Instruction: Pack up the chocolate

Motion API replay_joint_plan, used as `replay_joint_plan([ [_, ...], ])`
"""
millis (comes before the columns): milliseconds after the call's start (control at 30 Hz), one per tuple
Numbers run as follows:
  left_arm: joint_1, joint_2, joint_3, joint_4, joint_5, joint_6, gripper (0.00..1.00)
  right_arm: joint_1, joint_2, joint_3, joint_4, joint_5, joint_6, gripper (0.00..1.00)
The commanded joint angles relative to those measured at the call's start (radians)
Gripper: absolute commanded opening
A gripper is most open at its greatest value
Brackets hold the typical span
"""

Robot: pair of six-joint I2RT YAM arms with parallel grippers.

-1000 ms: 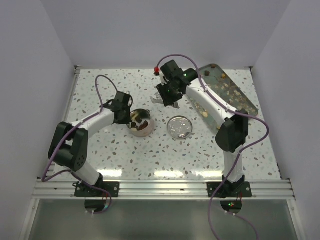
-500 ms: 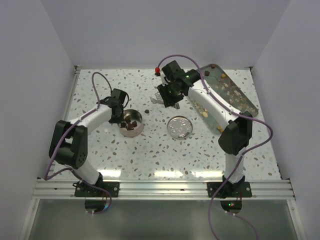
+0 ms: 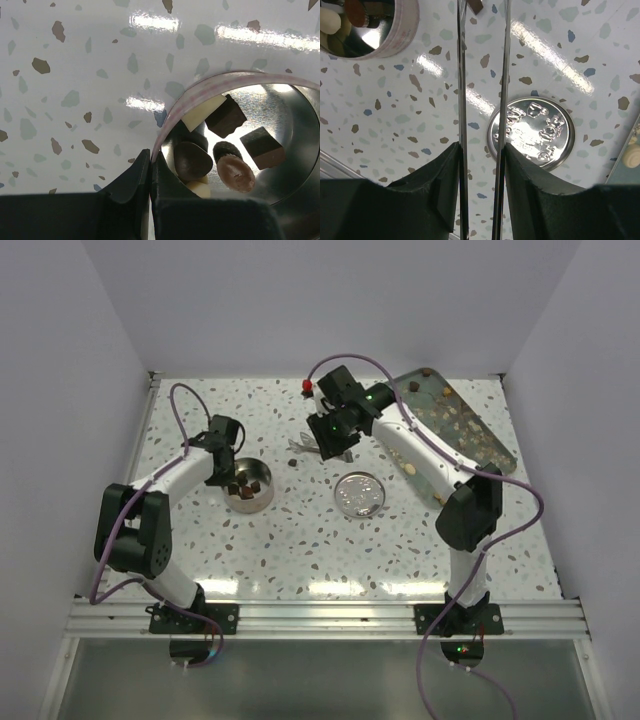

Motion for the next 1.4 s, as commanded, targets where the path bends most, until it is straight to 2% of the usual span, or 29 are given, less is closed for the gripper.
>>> replay_joint_plan([
  [0, -0.002, -0.025, 0.014, -0.005, 0.003, 0.030, 0.01, 0.024, -0.016, -0.015, 0.038, -0.029, 0.004, 0.41],
  [100, -0.002, -0.020, 0.018, -0.001, 0.014, 0.030, 0.09, 0.036, -0.011, -0.030, 0.042, -0.030, 0.007, 0.42],
  [200, -0.002, -0.014, 0.023, 0.004, 0.026, 0.029, 0.25, 0.042, -0.002, -0.038, 0.045, -0.027, 0.007, 0.42],
  [233, -0.002, -0.014, 0.023, 0.006, 0.031, 0.029, 0.35, 0.044, 0.003, -0.044, 0.047, -0.026, 0.005, 0.42],
  [333, -0.002, -0.018, 0.023, 0.010, 0.032, 0.026, 0.47, 0.048, 0.009, -0.053, 0.052, -0.014, 0.001, 0.42],
  [433, -0.002, -0.025, 0.020, 0.015, 0.035, 0.027, 0.55, 0.050, 0.017, -0.058, 0.058, 0.000, -0.002, 0.42],
  [867, -0.002, -0.045, 0.014, 0.027, 0.038, 0.013, 0.59, 0.051, 0.060, -0.084, 0.079, 0.023, -0.024, 0.42],
  [1167, -0.002, -0.052, -0.003, 0.030, 0.046, 0.007, 0.56, 0.051, 0.052, -0.091, 0.075, 0.040, -0.025, 0.26],
  [1367, 0.024, -0.083, -0.003, 0.047, 0.078, -0.006, 0.56, 0.053, 0.029, -0.050, 0.056, 0.062, -0.030, 0.24],
])
